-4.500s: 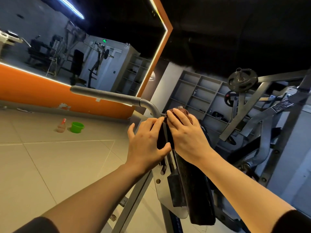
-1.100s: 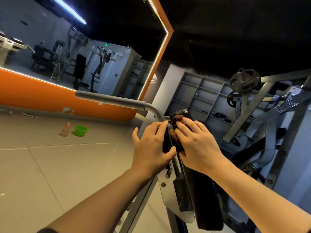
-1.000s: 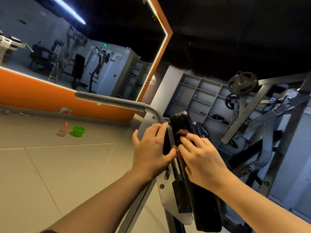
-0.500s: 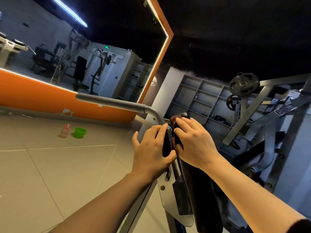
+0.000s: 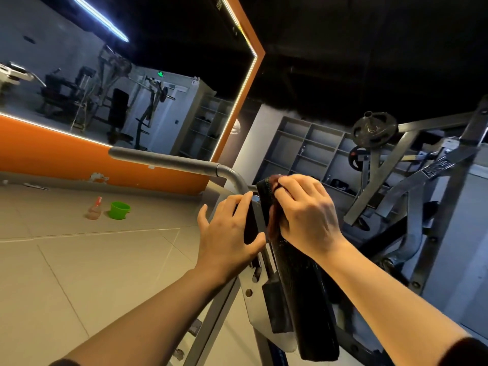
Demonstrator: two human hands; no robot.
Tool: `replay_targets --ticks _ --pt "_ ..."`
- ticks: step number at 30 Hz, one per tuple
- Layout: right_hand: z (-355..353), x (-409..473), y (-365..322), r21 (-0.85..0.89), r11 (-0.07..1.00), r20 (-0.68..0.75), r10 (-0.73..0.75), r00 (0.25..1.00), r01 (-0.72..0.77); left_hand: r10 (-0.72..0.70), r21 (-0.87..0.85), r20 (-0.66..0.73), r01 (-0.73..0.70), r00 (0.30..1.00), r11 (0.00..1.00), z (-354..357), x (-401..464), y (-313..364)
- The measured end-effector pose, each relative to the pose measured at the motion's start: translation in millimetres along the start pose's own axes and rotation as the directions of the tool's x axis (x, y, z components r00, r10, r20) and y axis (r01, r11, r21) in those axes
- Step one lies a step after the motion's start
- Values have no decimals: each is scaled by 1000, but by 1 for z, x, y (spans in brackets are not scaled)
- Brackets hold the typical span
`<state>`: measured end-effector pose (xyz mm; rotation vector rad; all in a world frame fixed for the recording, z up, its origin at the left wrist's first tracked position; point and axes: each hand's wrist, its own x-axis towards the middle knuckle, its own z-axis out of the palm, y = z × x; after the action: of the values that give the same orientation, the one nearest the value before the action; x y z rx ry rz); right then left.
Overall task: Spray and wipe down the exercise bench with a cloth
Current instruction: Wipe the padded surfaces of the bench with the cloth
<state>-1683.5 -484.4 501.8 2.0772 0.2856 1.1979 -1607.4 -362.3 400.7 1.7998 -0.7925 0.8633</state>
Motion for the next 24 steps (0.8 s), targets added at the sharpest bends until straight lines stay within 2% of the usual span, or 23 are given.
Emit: replay_targets --ticks 3,6,12,15,17,18,19,20,22,24 --pt "13 8 -4 10 1000 238 -7 971 5 -3 -4 -17 3 1000 1000 -1 -1 1" --pt "5 -5 -9 62 998 339 -22 941 1 -2 -5 -36 2 999 1000 0 -1 1" --pt "-15 -71 -8 191 978 315 -142 938 84 -19 -7 12 19 1000 1000 -3 -1 3" --pt "-26 -99 -13 356 934 274 -131 953 26 -22 -6 -2 22 1000 1000 -3 -9 6" --pt "-33 -101 -14 519 839 216 55 975 -162 20 -88 -133 -32 991 996 -5 -21 10" --pt "-37 -97 -14 601 753 213 173 962 -269 20 -145 -193 -48 981 988 -9 -29 16" --pt "-43 -89 -17 668 655 230 269 935 -353 1 -225 -197 -46 980 973 -14 -37 24" --pt "-50 -81 -20 719 564 262 322 910 -406 -31 -338 -127 -14 991 941 -22 -42 34" --pt "-61 -64 -30 786 425 318 344 883 -449 -85 -576 146 154 986 803 -36 -45 54" --pt "-68 -52 -41 839 278 371 336 866 -467 -107 -659 310 294 945 692 -42 -44 62"
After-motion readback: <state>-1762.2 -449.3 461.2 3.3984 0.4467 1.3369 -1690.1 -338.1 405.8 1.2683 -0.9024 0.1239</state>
